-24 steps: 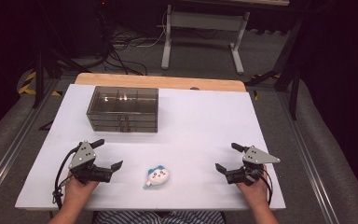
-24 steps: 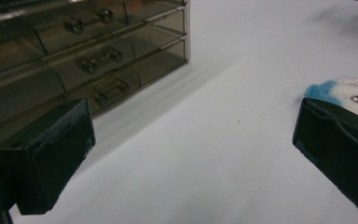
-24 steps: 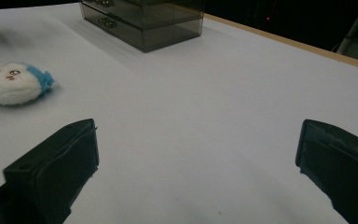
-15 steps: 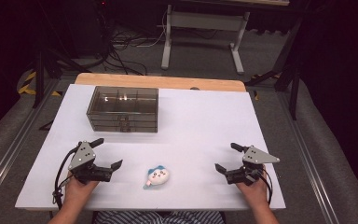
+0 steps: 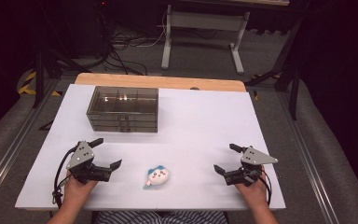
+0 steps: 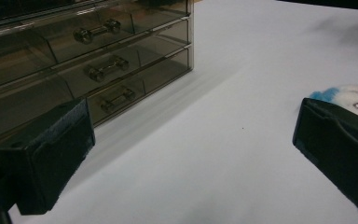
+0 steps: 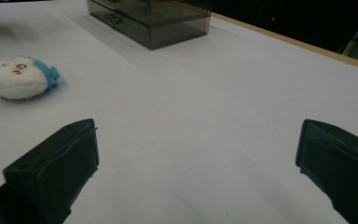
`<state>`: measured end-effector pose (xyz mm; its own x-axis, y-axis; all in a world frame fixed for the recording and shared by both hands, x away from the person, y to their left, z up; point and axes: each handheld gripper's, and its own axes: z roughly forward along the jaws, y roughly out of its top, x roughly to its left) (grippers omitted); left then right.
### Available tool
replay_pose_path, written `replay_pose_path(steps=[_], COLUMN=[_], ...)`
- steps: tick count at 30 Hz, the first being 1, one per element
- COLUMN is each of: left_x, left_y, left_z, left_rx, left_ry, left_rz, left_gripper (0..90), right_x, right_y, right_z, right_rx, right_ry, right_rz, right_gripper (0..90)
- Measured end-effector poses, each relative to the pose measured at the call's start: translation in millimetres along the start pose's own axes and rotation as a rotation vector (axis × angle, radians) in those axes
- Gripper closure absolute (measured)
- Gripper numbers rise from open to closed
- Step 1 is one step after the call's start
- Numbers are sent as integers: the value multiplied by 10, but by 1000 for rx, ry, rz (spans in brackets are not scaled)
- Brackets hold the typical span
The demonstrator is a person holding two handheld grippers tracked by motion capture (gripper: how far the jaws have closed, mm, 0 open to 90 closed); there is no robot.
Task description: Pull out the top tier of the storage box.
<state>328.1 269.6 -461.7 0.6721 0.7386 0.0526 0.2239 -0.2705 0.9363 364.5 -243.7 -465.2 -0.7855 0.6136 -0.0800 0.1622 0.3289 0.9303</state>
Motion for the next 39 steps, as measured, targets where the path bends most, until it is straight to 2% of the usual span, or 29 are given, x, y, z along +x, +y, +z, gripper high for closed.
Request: replay_pose_path(steps=[1,2,4,7,8,13,20,24,37,39], left_x=[8,5,12,2,-7,-13,4,4,24,20], left_y=[7,14,31,53,79,92,121,157,370,408], left_z=[-2,-3,-4,10,19,30,48,75,176,220], left_rx=[-4,-11,-21,-11,-4,-16,4,36,43,82], left_ry=[4,0,-3,-1,12,12,-11,-34,-69,-58], left_rz=[9,-5,-7,-3,10,4,-3,11,21,39], left_gripper=[1,1,1,1,1,1,1,1,4,5], right_x=[-3,-4,-3,-1,0,2,6,5,11,12], right_y=[-1,-2,-3,-6,-5,-5,-7,-8,-9,-10], right_z=[-1,-1,1,11,10,15,29,32,47,52], right_rx=[1,3,0,3,4,10,17,18,30,30], right_ry=[1,1,5,7,7,8,11,13,17,17], right_rz=[-2,-1,1,4,2,2,1,1,-3,0], right_gripper=[0,0,0,0,0,0,0,0,0,0])
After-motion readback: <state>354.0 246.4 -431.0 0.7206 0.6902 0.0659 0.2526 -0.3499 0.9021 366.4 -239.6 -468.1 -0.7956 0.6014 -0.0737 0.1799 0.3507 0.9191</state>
